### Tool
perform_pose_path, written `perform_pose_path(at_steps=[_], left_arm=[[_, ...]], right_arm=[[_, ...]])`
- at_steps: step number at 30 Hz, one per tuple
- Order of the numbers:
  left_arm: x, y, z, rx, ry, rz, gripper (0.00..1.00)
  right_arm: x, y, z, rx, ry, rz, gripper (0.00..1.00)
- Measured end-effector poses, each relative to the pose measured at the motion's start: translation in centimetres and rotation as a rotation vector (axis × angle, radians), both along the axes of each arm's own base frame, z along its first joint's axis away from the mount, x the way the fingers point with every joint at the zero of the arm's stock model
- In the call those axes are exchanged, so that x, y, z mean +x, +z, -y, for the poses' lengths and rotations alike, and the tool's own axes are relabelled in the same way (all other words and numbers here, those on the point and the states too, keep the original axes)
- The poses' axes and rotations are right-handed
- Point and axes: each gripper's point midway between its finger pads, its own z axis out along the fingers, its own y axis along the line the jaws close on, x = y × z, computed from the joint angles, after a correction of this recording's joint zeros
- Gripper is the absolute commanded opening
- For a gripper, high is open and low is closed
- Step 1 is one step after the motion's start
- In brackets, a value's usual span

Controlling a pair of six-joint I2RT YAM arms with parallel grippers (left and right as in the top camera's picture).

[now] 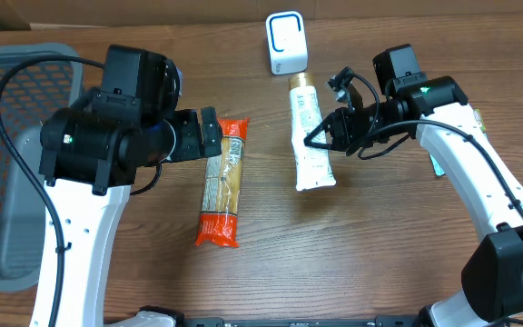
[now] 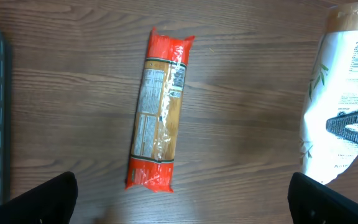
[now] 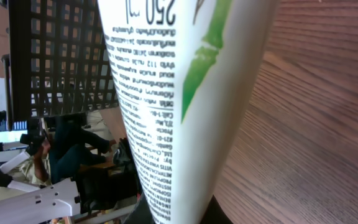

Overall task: Scan the item barcode
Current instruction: 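Lift the white tube and carry it toward the scanner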

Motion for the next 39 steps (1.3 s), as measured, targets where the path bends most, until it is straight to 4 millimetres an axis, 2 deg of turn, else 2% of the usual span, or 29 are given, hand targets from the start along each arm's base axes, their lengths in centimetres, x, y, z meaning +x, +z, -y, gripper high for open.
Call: perform_pose_path(at_steps=[12,15,19,21,22,30,34,39], left_arm=[[0.0,0.0,0.0,0.000,0.000,0.000,1.00],[0.0,0.0,0.0,0.000,0.000,0.000,0.99],[0.0,0.0,0.0,0.000,0.000,0.000,1.00],[0.0,0.0,0.0,0.000,0.000,0.000,0.99],[0.0,0.0,0.0,0.000,0.000,0.000,1.00],[0.0,0.0,0.0,0.000,0.001,0.000,1.00],[0.0,0.0,0.0,0.000,0.000,0.000,1.00],[0.0,0.0,0.0,0.000,0.000,0.000,1.00]], right_arm=[[-0.2,0.5,-0.3,0.031,0.000,-0.025,0.04],[0.0,1.2,-0.3,0.021,-0.018,-0.031,0.04],[1.4,4.0,0.0,-0.041,-0.080,0.012,0.04],[2.5,6.4,0.1,-0.065,-0.119,0.075,0.03],[3.3,8.2,0.2,-0.084,-0.155,0.125,0.03],[4.3,16.4,2.3,-0.201,-0.328,0.326,0.04],[4.8,18.1,3.5,-0.251,-0.357,0.423,0.04],[6.1,17.4,4.7,-0.391,-0.402,0.508,0.04]])
